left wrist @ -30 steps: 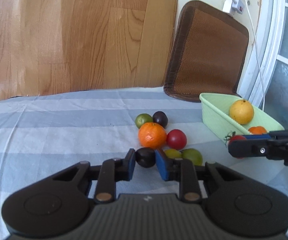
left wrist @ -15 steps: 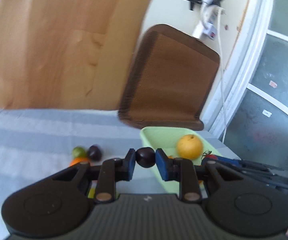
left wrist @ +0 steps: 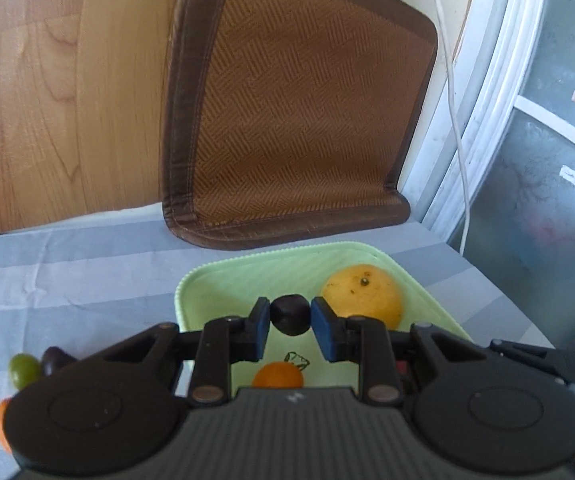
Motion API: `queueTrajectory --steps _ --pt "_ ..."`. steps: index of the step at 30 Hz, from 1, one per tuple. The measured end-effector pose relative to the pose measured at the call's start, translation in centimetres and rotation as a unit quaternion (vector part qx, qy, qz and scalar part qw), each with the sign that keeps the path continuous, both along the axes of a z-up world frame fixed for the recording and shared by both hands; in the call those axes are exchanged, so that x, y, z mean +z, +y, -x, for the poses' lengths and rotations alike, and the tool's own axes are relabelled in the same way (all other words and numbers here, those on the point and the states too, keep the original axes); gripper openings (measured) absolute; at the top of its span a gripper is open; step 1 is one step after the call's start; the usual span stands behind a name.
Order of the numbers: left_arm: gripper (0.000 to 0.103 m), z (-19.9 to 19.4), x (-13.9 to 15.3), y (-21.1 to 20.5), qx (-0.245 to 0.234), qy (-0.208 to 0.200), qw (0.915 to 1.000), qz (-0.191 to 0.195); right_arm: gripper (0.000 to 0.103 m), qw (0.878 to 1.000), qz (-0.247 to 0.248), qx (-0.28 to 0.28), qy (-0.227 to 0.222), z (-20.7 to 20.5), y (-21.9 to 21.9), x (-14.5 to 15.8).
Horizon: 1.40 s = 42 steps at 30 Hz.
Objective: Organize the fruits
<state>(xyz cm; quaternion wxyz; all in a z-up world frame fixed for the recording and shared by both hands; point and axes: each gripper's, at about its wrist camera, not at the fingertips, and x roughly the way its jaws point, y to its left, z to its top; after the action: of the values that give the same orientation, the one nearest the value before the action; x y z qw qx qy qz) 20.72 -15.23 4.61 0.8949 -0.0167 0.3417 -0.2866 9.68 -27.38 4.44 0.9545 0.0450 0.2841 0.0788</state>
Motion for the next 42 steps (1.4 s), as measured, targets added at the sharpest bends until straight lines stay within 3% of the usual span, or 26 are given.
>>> queueTrajectory --steps 1,3,5,10,15,18,22,25,28,30,32,34,37,42 --pt "0.024 -0.1 -0.2 -0.1 -0.001 0.001 1.0 -0.002 0.031 1.0 0.004 0.002 0.0 0.0 0.2 -0.1" --pt "0.025 -0.2 -0.4 -0.5 -0.001 0.002 1.0 -0.007 0.043 1.0 0.011 0.008 -0.006 0.1 0.4 -0.3" --pt "0.025 -0.1 -0.4 -0.5 0.001 0.005 1.0 -0.008 0.048 1.0 0.017 0.008 -0.018 0.4 0.6 -0.1" --pt "0.025 0.7 1.3 2.0 0.013 -0.006 0.9998 0.016 0.048 0.999 0.001 -0.002 -0.046 1.1 -0.3 0.2" --pt "0.025 1.9 4.3 7.2 0.039 -0.028 0.9971 0.06 0.048 0.992 -0.061 -0.031 -0.102 2.6 -2.0 1.4" --pt "0.025 1.7 4.9 9.1 0.051 -0.014 0.9947 0.088 0.048 0.987 -0.105 -0.052 -0.108 2.6 -2.8 1.7" --pt "0.025 1.4 3.9 8.1 0.037 0.015 0.993 0.111 0.048 0.985 -0.126 -0.064 -0.102 2.7 -2.9 1.5" --pt "0.025 1.3 2.8 6.0 0.014 0.032 0.9945 0.098 0.048 0.985 -0.12 -0.07 -0.103 3.0 -2.9 1.4" --pt "0.052 1.7 1.9 4.1 0.011 0.038 0.9971 0.064 0.048 0.985 -0.115 -0.074 -0.103 2.9 -3.1 1.3" --pt "0.052 2.0 2.1 3.7 0.017 0.026 0.9981 0.052 0.048 0.986 -0.103 -0.078 -0.104 3.0 -3.2 1.3" --pt "0.052 2.4 3.4 5.0 0.025 0.006 0.9973 0.069 0.048 0.986 -0.098 -0.077 -0.107 3.1 -3.3 1.3" --pt "0.052 3.4 5.1 7.4 0.041 -0.027 0.9947 0.091 0.048 0.985 -0.104 -0.075 -0.112 3.4 -3.7 1.4" --pt "0.052 5.9 7.1 11.6 0.079 -0.079 0.9893 0.094 0.047 0.984 -0.12 -0.072 -0.115 3.5 -4.3 1.6" --pt "0.052 9.8 5.3 16.3 0.154 -0.119 0.9809 0.001 0.034 0.982 -0.173 -0.042 -0.069 1.8 -4.0 2.8"
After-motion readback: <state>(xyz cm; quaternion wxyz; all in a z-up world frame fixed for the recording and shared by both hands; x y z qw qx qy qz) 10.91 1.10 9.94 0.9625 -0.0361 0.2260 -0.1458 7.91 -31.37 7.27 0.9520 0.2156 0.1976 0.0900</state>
